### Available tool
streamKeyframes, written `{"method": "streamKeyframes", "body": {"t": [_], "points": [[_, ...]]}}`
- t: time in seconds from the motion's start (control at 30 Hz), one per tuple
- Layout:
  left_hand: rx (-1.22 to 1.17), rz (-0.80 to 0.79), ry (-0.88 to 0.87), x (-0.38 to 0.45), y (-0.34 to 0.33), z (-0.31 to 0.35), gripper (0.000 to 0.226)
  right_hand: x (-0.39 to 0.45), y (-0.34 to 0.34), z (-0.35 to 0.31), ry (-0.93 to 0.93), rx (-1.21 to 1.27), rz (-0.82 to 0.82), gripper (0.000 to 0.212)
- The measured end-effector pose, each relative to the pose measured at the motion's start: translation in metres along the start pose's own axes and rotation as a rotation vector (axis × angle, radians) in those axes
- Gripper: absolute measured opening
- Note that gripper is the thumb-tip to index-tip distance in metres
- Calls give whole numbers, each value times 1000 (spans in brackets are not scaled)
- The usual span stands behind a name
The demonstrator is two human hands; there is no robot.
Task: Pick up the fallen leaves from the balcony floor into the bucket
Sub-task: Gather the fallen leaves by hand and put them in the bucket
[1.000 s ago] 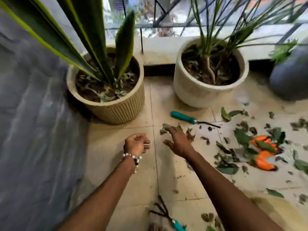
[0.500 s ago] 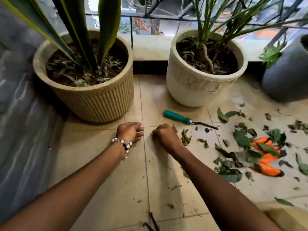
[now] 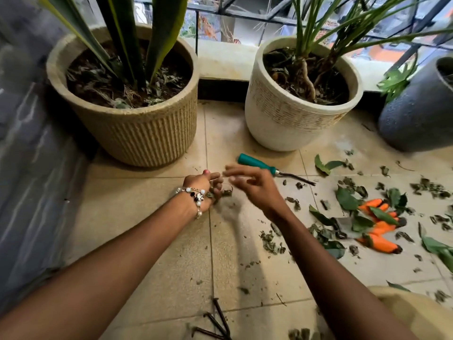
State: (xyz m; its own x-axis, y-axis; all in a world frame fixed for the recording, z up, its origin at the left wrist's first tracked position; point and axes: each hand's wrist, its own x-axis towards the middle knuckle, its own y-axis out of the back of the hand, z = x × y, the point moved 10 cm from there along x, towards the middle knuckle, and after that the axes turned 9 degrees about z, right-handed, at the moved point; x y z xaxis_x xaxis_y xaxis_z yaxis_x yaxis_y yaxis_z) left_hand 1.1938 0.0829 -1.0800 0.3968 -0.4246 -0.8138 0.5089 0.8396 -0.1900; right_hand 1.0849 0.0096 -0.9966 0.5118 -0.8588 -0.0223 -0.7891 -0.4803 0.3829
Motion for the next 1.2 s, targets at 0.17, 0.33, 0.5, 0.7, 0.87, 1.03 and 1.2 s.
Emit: {"method": "streamKeyframes", "body": {"t": [0.17, 0.33, 0.5, 0.7, 0.87, 1.03, 1.2], "points": [[-30, 9, 69, 14, 11, -9, 24, -9, 54, 61, -256, -426, 298, 26], [-115, -10, 43, 13, 14, 5, 23, -6, 9, 93, -161, -761, -20, 60], [-30, 61, -105, 25, 36, 18, 28, -7, 6, 86, -44, -884, 39, 32], [49, 106, -206, 32, 52, 24, 33, -4, -41, 7, 197, -481, 92, 24], [168, 122, -307, 28, 54, 27, 41, -23, -103, 35, 255, -861, -182, 43], [268, 154, -370, 21, 58, 33, 47, -29, -85, 17, 345, -744, -64, 25], [135, 37, -213, -2, 29, 19, 36, -17, -27, 11, -181, -78, 200, 24]]}}
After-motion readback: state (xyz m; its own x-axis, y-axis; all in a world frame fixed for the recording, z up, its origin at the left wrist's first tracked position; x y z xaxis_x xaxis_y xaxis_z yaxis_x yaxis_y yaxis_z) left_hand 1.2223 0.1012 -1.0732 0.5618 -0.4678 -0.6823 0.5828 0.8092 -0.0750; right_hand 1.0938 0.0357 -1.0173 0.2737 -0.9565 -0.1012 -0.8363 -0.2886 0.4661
